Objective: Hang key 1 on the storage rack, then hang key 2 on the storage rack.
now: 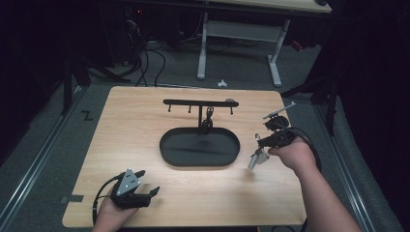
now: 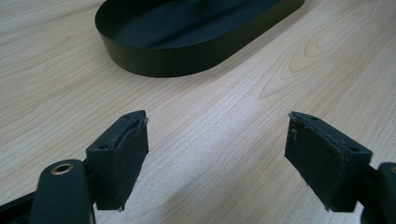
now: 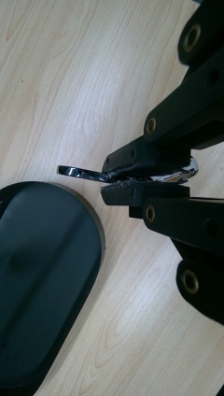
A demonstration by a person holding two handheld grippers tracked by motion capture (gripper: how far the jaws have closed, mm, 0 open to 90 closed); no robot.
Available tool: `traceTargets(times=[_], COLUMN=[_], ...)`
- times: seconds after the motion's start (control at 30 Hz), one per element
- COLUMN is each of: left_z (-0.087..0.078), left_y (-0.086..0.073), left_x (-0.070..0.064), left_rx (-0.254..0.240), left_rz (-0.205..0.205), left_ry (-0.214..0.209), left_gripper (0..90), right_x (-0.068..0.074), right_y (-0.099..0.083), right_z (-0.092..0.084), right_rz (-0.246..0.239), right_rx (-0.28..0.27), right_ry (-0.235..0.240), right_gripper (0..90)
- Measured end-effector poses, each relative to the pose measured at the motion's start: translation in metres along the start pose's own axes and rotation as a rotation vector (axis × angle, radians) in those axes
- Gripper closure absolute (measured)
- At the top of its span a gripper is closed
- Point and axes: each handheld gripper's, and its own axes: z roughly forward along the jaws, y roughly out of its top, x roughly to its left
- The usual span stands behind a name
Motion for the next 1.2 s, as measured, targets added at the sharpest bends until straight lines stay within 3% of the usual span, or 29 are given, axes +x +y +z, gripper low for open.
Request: traceTargets(times=[0.2, 0.73, 0.97, 1.2], left_z=[-0.001, 0.001, 0.003, 0.000], left_y=[0.000, 0.002, 0.002, 0.000], left_x=[0.004, 0.001, 0.000, 0.002], left_rx=[-0.006, 0.002, 0.018, 0.011], left_rz=[-0.012, 0.004, 0.018, 0.004], left_ry=[0.001, -0.017, -0.023, -0.018], left_gripper=[22.0, 22.0, 22.0, 22.0], right_x=[0.010, 0.041, 0.044, 0.048], right_y=[0.010, 0.045, 0.055, 0.065], right_z=[0.002, -0.005, -0.009, -0.013], right_rz=[-0.023, -0.100, -0.105, -0.119], right_rx=[0.003, -0.019, -0.034, -0.047], right_ry=[0.008, 0.014, 0.015, 0.026], right_gripper=[84.8, 84.8, 84.8, 84.8])
